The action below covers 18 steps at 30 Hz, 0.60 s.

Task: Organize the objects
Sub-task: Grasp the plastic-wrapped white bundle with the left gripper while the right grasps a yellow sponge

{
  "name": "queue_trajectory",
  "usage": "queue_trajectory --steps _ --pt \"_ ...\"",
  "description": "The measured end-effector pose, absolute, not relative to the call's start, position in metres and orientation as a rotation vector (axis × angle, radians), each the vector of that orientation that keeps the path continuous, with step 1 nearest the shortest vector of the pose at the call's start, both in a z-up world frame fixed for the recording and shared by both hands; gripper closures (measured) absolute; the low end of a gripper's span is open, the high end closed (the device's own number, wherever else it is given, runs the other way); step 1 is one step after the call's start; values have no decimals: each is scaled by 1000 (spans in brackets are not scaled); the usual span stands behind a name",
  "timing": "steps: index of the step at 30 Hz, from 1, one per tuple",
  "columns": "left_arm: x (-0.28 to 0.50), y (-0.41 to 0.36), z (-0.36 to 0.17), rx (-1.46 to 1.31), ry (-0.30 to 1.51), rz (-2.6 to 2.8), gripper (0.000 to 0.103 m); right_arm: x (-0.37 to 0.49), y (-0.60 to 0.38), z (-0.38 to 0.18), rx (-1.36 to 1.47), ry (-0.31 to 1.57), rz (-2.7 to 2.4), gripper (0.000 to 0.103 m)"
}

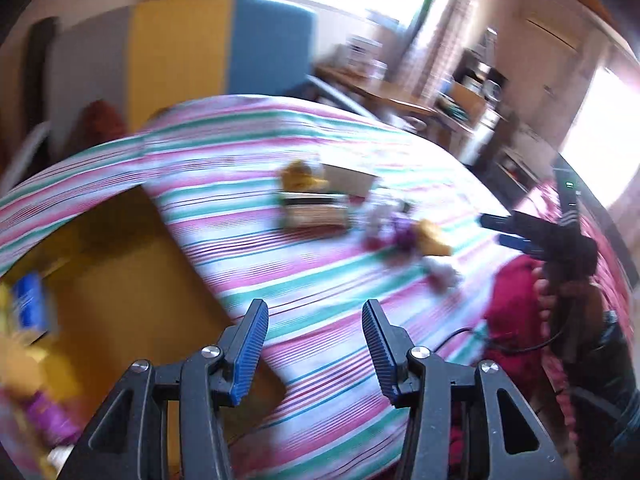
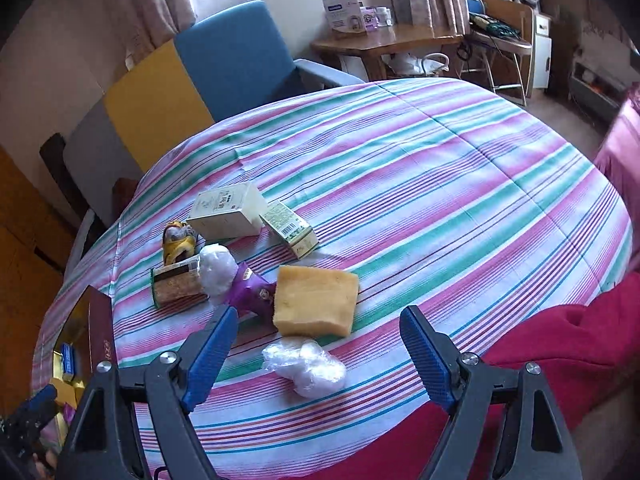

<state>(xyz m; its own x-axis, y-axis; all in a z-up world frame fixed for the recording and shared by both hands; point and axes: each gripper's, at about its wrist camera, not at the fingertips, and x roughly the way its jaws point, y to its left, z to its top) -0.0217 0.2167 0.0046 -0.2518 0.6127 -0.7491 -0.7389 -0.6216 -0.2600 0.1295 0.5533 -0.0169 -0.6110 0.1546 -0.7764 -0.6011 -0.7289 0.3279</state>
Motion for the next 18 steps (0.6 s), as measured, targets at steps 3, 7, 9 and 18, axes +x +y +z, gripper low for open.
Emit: queue_trajectory --steps 3,7,9,18 --pt "-21 256 -3 -1113 199 1865 55 137 555 -18 -983 883 2394 20" --pt "-19 316 -21 -1183 190 1711 56 140 555 -19 -950 959 2440 20" --pt "-13 341 -31 -1208 197 1664 56 139 557 -21 -949 991 2456 20" --pt "-4 415 -74 -1342 141 1531 51 151 560 -20 -800 1079 2514 22"
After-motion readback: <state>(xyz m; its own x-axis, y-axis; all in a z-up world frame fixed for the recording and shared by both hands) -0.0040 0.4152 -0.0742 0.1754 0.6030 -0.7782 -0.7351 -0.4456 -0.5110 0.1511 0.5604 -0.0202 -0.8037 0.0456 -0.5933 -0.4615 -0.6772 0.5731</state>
